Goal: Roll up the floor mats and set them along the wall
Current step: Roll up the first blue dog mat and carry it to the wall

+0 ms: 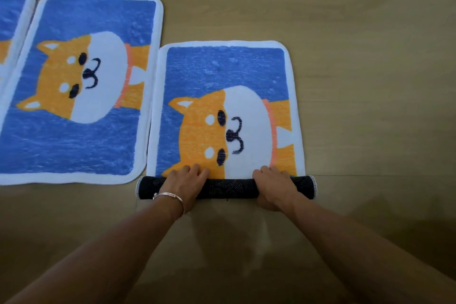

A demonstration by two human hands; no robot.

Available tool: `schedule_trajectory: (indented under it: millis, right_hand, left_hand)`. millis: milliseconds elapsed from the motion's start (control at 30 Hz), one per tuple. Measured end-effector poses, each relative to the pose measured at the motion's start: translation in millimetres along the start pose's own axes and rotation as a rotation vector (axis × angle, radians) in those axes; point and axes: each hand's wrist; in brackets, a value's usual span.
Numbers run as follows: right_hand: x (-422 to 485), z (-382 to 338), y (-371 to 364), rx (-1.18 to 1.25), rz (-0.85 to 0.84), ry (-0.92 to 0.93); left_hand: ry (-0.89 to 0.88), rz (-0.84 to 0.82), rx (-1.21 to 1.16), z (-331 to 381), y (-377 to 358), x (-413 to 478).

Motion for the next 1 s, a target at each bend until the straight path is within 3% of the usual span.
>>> schedule_trajectory:
  millis: [67, 133, 333, 500, 567, 833, 1000]
  right_hand:
    - [1.5, 0.1, 1.9, 0.01, -0.028, -0.006]
    - [-1.8, -2.8, 1.3, 0.002, -0.012, -0.014]
    - [-13.7, -7.3, -12.2, -0.155, 0.246, 0.061]
    - [-3.4, -7.2, -8.1, -0.053, 0.12, 0.043]
    - [-0.5, -5.2, -2.4, -0.038, 0.072, 0.065]
    - [-26.4, -11.1, -35.3, -0.17, 0.36, 0.115]
    - [-41.0, -21.7, -61.0, -0.174, 0.289, 0.125]
  left_hand:
    - [-0.032, 0.048, 0.055, 5.9, -4.1, -2.9]
    - [0.019, -0.006, 0.02, 12.7, -4.8, -2.6]
    - [0.115, -0.137, -0.096, 15.5, 1.0, 7.3]
    - [-0.001, 0.058, 0.07, 23.9, -3.9, -7.9]
    - [-0.037, 0.053, 0.071, 25.9, -6.8, -7.9]
    - [0.001, -0.139, -0.123, 28.2, -7.8, 2.0]
    - [-0.03, -0.061, -0.054, 30.8, -22.1, -19.9]
Point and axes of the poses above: each hand's wrist, its own x-axis towards the middle knuckle, its own y-axis out of the back of the hand, z = x × y, and after that the axes turned 5 degrees about -x, right-handed
